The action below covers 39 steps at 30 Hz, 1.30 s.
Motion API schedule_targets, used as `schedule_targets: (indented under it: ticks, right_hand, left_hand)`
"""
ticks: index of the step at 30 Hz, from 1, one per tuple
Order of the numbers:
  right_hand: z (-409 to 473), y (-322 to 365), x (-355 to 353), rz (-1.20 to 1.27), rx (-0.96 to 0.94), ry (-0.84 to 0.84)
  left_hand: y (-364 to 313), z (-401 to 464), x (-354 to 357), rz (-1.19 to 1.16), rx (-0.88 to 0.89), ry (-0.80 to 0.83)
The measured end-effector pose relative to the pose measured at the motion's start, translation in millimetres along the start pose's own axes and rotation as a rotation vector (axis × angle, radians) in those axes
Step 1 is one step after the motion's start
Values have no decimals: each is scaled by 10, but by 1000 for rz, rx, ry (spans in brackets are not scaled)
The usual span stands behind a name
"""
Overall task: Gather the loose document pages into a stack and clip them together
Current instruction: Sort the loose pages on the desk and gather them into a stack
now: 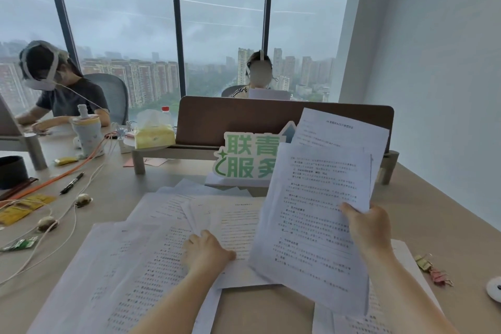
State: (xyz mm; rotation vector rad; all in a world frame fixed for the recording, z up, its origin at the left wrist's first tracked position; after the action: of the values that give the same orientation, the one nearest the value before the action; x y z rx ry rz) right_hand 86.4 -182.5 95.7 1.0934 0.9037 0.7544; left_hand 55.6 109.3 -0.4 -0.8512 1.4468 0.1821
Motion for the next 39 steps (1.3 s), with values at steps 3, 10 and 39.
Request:
schedule_targets:
  ticks: [3,10,39]
  right_hand:
    - [7,-13,-13,7,10,9]
    - [77,-71,17,66,37,8]
    - [253,-309,-62,-250,142,131]
  left_hand:
    - [-99,97,14,5,-32,39]
    - [-195,342,44,-59,-142,100]
    - [323,550,-788,-923,16,-268]
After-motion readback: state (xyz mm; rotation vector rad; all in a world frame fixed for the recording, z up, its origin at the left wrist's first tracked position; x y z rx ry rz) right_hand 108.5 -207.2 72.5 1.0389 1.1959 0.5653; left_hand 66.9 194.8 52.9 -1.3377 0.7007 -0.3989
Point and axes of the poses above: each hand's wrist, its own z-axis towards the middle knuckle, its own x-axis out of the palm, y = z × x, the point moved 1 cm from there along z, towards the middle knuckle, and after that the axes turned 5 degrees about -y, right-handed, at the moved point
